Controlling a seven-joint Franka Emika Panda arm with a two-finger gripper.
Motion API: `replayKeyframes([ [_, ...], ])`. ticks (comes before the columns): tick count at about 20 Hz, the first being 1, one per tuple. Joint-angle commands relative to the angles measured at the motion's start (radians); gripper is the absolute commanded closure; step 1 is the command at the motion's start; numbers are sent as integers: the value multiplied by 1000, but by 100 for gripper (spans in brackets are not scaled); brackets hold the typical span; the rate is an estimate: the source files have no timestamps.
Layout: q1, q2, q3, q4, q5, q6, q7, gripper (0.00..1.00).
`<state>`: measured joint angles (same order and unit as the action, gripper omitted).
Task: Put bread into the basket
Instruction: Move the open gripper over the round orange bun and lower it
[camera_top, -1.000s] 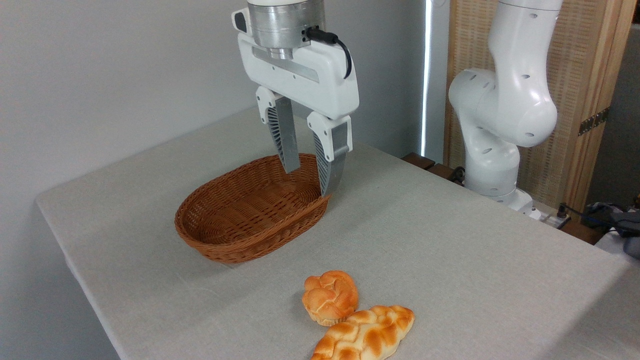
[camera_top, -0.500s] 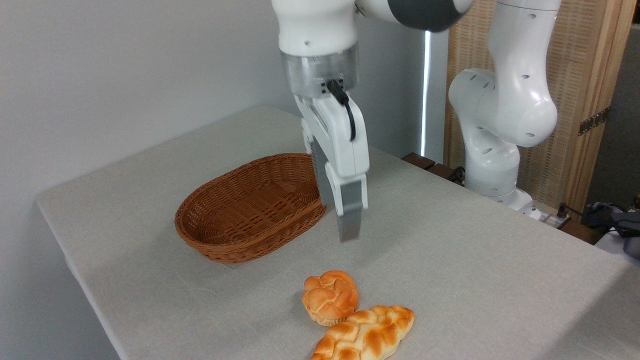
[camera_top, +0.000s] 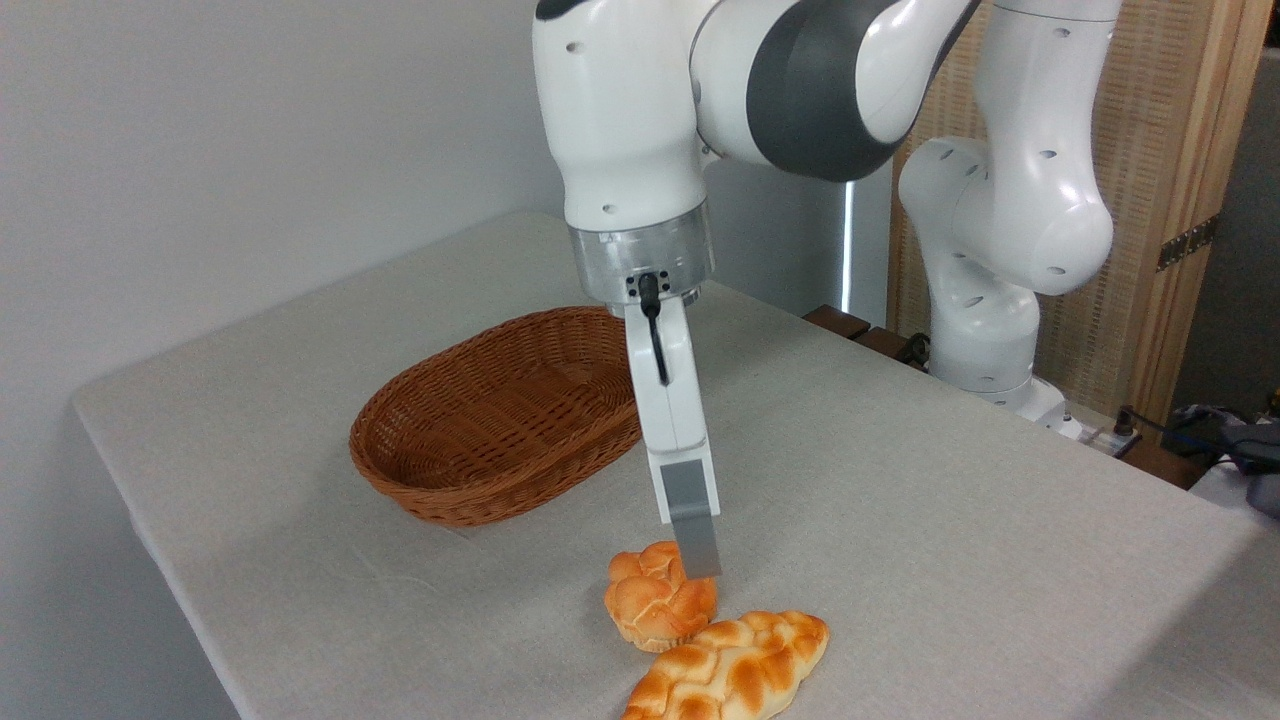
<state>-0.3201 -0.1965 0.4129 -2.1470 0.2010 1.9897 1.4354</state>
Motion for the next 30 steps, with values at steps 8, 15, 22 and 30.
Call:
replayKeyframes([
  [8, -25, 43, 7, -40, 26, 75, 66, 0],
  [15, -37, 80, 7, -40, 27, 96, 68, 0],
  [22, -37, 106, 7, -40, 24, 124, 111, 0],
  [30, -39, 126, 6, -42, 24, 127, 111, 1],
])
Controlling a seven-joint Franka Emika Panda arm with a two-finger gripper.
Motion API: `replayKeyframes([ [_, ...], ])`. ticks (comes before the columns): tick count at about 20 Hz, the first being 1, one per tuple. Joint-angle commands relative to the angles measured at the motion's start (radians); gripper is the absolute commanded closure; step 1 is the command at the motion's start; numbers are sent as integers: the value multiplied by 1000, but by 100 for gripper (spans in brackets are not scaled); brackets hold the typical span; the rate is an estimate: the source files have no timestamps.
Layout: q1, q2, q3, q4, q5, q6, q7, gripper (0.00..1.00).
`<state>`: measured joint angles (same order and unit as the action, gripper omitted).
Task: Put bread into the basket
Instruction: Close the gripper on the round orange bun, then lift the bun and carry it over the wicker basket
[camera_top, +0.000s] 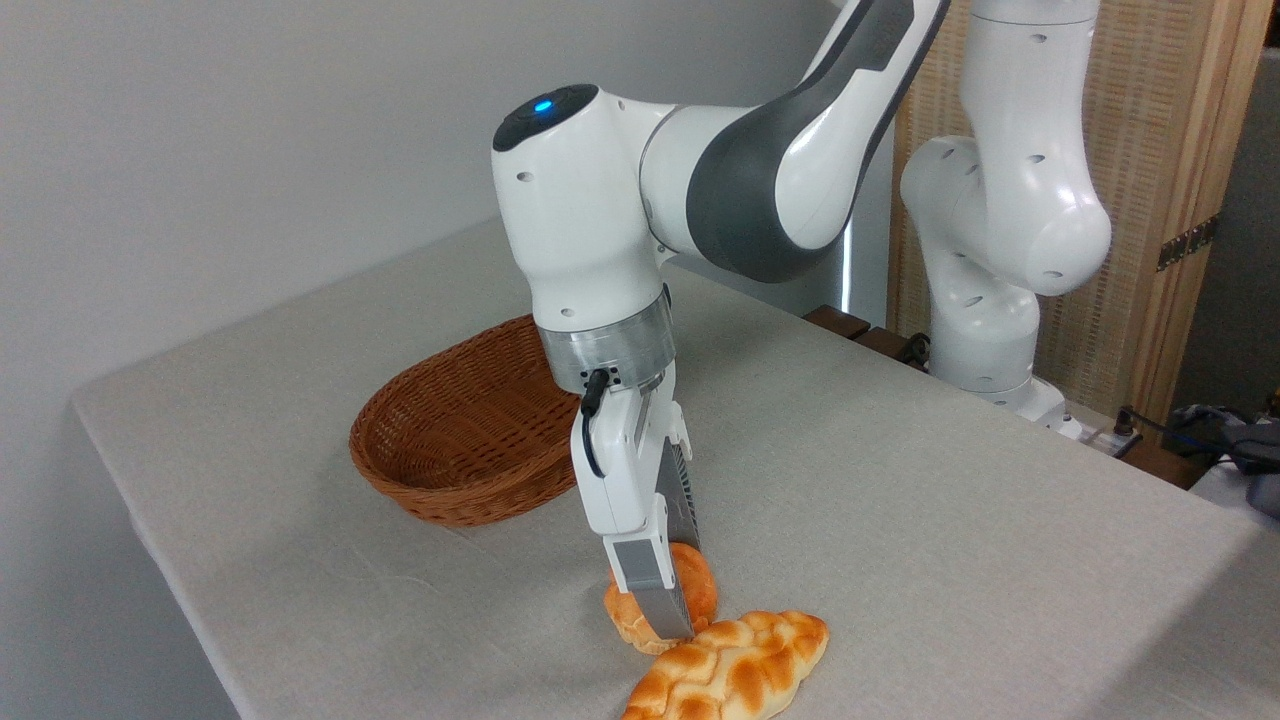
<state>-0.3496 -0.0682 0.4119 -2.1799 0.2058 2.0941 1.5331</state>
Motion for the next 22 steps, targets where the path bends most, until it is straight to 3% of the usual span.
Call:
replayKeyframes([
  [1, -8, -2, 7, -9, 18, 23, 12, 18],
  [2, -9, -2, 7, -9, 15, 23, 4, 41],
  [3, -9, -4, 5, -9, 14, 23, 4, 48],
  [17, -22, -44, 1, -4, 7, 7, 1, 45],
  [22, -29, -73, -31, 44, -66, -9, -161, 44],
])
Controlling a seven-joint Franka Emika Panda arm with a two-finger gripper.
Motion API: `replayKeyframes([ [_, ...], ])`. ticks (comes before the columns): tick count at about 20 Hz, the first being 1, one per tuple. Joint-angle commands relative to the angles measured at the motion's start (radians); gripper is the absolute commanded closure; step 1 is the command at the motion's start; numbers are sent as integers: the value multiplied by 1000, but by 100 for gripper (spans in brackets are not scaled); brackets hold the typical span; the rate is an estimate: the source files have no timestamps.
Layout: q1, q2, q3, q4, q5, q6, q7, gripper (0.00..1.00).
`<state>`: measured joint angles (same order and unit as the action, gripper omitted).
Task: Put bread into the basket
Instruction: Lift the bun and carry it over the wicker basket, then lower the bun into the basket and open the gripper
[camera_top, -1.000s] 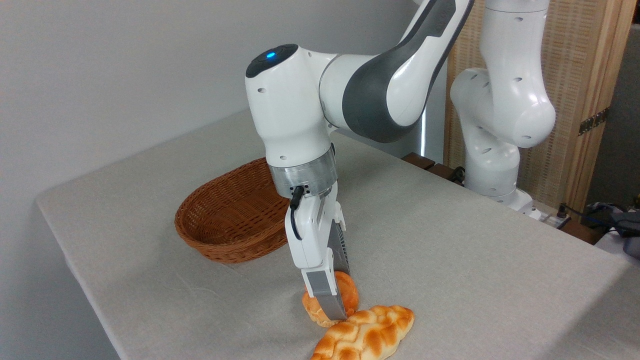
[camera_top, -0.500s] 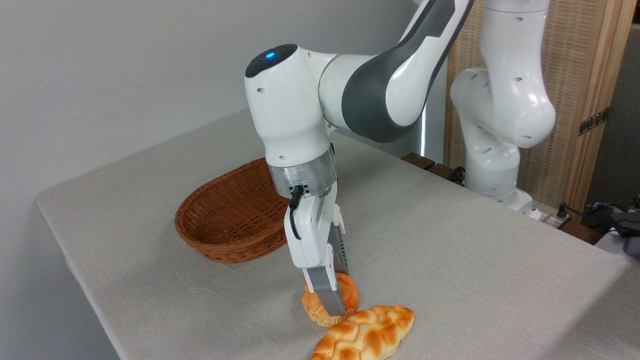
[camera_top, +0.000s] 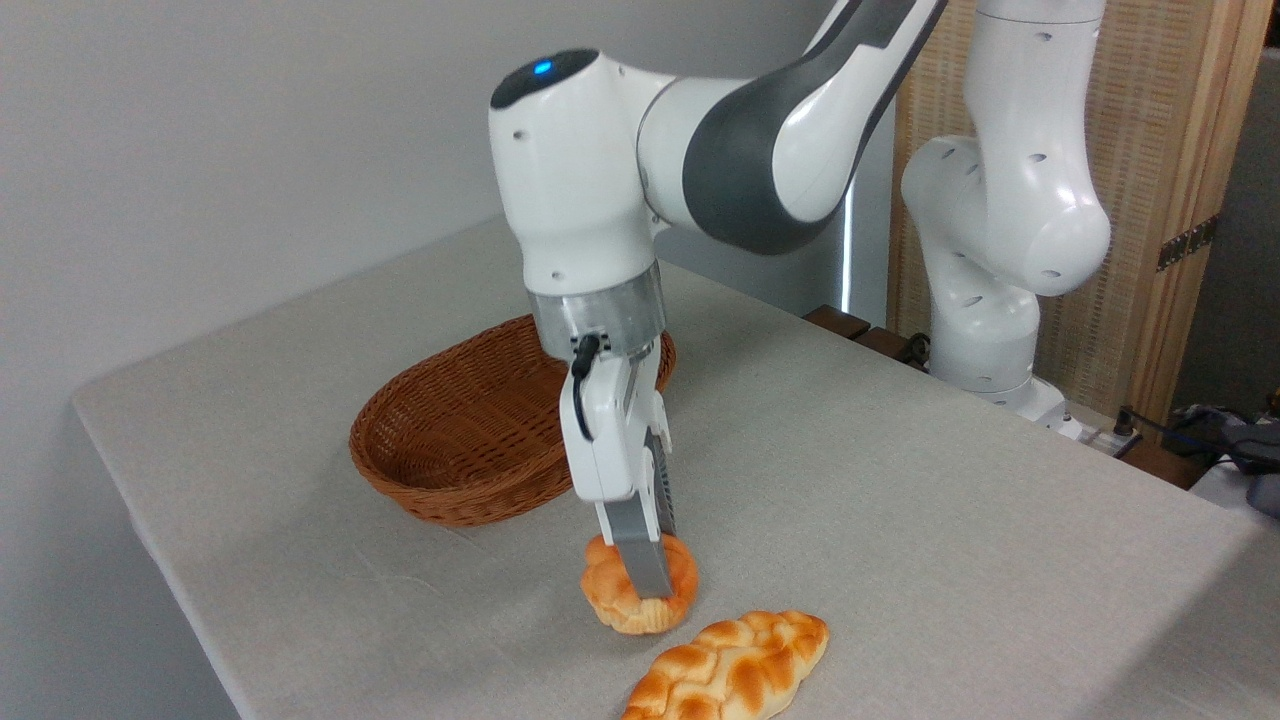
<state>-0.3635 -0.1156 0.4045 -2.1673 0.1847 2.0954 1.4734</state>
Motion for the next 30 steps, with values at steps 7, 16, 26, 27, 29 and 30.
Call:
replayKeyframes([
  [7, -15, -53, -166, 78, -131, -17, -453, 38],
  [16, -58, -62, -293, 77, -179, -127, -889, 0],
  [26, -48, -67, -279, 77, -177, -181, -889, 0],
  [27, -48, -65, -279, 78, -177, -193, -886, 0],
  [29, -46, -58, -279, 90, -179, -195, -886, 0],
  [30, -46, -56, -279, 98, -179, -195, -884, 0],
])
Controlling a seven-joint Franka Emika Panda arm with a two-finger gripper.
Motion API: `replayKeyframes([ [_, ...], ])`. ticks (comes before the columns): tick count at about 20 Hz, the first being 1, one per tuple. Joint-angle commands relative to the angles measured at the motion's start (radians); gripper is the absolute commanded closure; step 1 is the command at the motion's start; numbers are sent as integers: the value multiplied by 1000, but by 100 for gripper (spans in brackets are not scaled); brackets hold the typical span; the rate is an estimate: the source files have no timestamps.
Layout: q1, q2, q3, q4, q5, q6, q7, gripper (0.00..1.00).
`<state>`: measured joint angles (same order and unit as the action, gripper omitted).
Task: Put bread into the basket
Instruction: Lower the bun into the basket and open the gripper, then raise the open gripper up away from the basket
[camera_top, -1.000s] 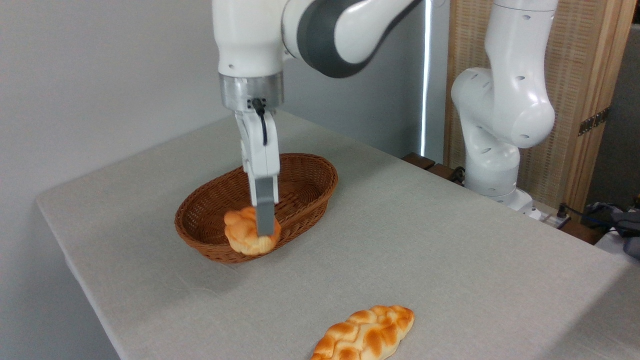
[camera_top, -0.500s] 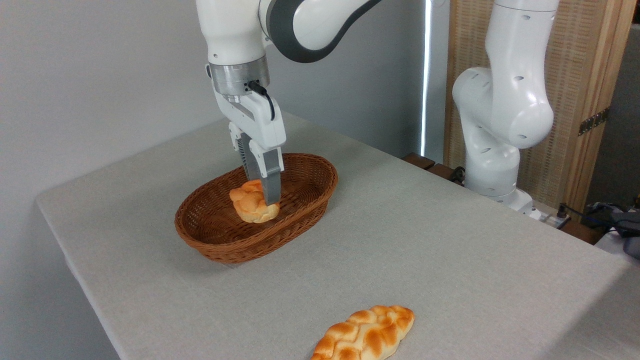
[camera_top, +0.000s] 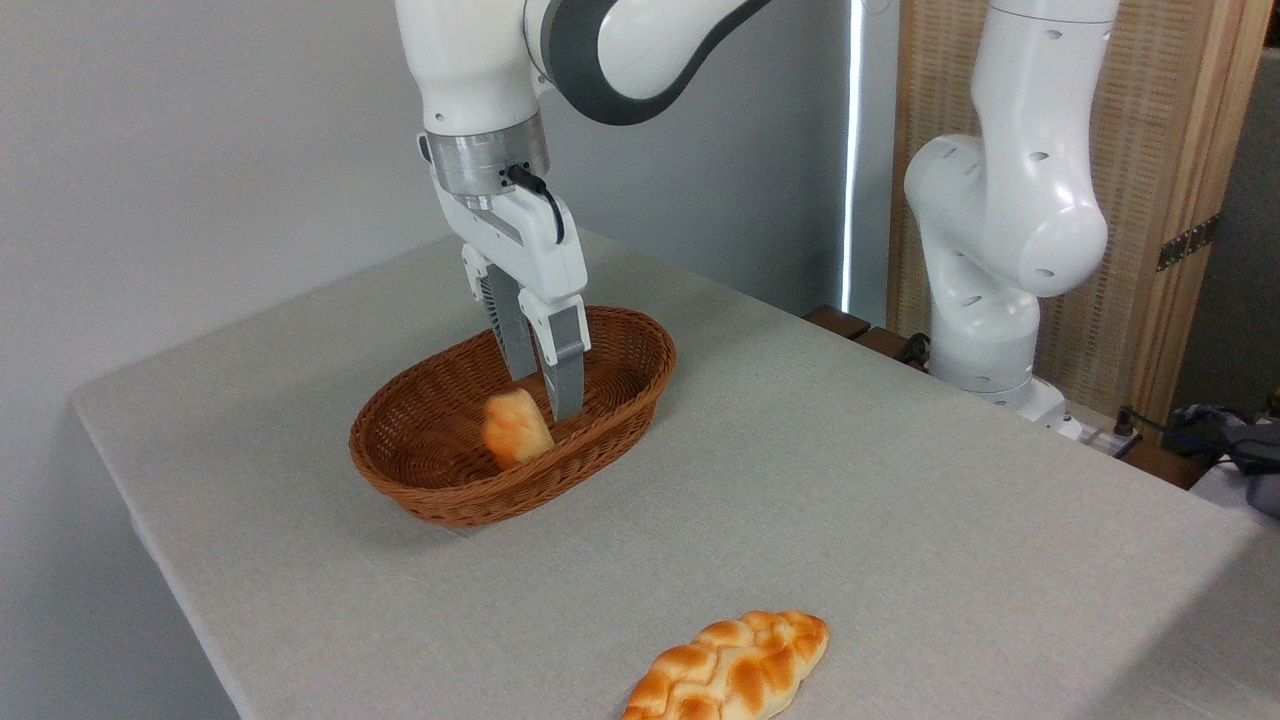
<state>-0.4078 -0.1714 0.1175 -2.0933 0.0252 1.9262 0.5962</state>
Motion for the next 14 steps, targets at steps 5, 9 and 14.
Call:
replayKeyframes([
  [5, -2, -2, 51, 67, -18, -47, -9, 0],
  [9, -2, -2, 138, 191, -18, -150, -4, 0],
  [14, -2, -5, 209, 249, -4, -197, -3, 0],
])
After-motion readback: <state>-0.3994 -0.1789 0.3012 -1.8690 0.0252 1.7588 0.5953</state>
